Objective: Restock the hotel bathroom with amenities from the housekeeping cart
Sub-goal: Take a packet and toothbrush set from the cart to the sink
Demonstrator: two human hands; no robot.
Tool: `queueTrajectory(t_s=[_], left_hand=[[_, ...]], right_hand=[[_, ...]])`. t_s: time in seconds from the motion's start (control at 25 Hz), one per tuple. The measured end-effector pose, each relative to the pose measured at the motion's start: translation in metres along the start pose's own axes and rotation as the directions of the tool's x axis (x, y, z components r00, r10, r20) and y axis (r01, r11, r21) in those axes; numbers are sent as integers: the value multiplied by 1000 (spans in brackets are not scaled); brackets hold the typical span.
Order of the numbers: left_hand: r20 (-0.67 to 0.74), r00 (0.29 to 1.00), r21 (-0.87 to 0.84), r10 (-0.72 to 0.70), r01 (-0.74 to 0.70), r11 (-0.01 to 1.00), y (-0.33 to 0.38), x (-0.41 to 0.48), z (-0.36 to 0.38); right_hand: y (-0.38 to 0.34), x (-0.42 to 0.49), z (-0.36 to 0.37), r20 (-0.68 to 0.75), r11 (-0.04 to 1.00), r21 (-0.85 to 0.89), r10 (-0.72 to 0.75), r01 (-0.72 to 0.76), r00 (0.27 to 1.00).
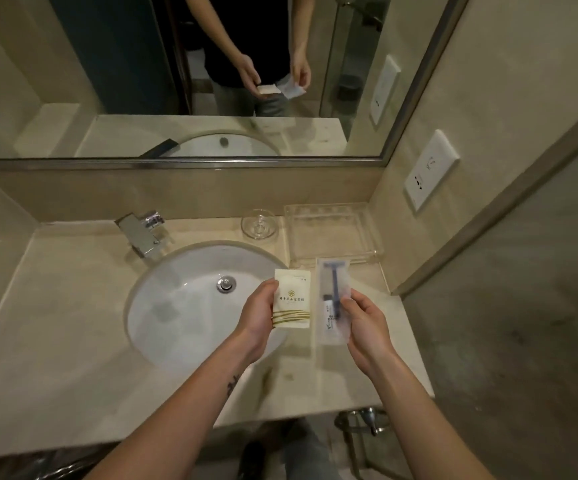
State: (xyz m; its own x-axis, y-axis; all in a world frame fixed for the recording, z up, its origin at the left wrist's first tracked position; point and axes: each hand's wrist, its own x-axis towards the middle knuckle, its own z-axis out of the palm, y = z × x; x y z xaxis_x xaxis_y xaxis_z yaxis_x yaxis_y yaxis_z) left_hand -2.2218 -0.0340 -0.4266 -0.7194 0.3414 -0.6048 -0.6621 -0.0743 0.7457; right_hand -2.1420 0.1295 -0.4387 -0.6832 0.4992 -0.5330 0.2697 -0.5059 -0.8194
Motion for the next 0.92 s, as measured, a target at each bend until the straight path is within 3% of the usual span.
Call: queueTrajectory(t_s=[0.2, 0.6, 0.72, 0.92], left_hand=[[-145, 987, 110, 63, -47, 993, 22, 70, 23], [-334, 931, 300, 145, -41, 953, 55, 209, 54], [-400, 906, 308, 139, -10, 951, 55, 242, 53], [-432, 888, 296, 158, -26, 955, 52, 267, 58]], right_hand=[[-19, 93, 14, 56, 996, -86, 42, -37, 998], [-46, 234, 47, -8, 956, -291, 31, -32, 999], [-50, 267, 54, -36, 913, -409, -32, 15, 999], [-51, 289, 57, 51, 852, -502, -143, 149, 988]])
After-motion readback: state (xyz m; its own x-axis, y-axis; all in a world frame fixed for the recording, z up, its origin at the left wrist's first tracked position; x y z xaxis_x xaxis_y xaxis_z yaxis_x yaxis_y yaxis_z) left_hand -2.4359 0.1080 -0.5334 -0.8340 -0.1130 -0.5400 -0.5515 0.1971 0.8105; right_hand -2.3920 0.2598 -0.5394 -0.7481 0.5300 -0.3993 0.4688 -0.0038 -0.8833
